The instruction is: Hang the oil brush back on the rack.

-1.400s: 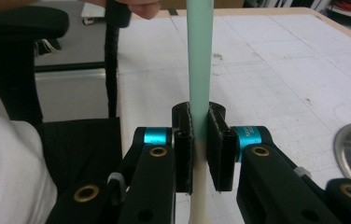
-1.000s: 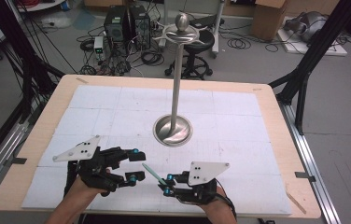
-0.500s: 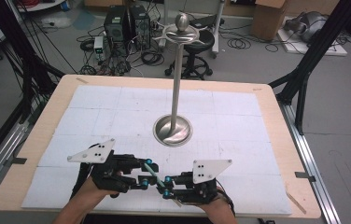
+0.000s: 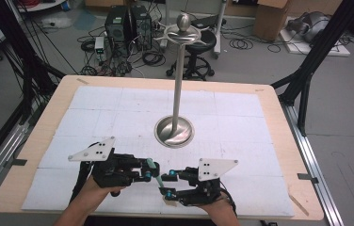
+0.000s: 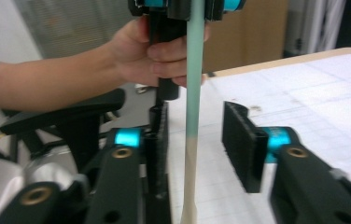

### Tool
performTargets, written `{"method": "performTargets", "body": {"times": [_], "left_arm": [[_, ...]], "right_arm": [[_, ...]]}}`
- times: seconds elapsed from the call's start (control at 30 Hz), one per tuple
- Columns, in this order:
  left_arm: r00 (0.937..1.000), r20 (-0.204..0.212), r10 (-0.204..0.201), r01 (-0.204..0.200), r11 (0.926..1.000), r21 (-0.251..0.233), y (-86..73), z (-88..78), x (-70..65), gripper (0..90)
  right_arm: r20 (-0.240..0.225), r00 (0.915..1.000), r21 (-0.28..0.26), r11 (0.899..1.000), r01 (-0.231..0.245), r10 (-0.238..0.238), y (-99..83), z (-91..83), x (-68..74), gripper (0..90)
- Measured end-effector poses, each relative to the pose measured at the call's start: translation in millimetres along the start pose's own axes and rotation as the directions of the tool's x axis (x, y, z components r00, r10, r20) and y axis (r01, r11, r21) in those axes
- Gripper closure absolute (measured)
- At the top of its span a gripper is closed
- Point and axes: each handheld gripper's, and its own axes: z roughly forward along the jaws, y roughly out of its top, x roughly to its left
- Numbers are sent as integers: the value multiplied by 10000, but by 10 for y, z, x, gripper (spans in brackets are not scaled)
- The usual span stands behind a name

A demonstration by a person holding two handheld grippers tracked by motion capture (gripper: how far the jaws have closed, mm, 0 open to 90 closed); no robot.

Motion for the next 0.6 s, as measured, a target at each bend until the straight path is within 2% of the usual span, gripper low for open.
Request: {"method": "performTargets", "body": {"times": [0.13,0.23,0.3,0.4,0.6], "left_arm": [[9969,-775,112,-95,9997,223,54,-20,-7,820],[9903,-1386,56,14,9987,509,93,-17,-16,821],[9872,-1593,69,29,9981,609,111,-11,-17,822],[9873,-1586,41,70,9975,696,133,2,-29,822],[9896,-1436,57,98,9942,1068,177,78,-59,822]], "right_arm": [[557,9984,-56,10000,-29,32,6,-27,0,533],[900,9959,-33,10000,32,-29,11,-23,6,532],[1127,9935,66,9999,146,-153,16,-14,8,532],[1264,9917,74,9997,219,-227,27,12,12,547],[1053,9936,106,9992,389,-398,42,73,-8,641]]}}
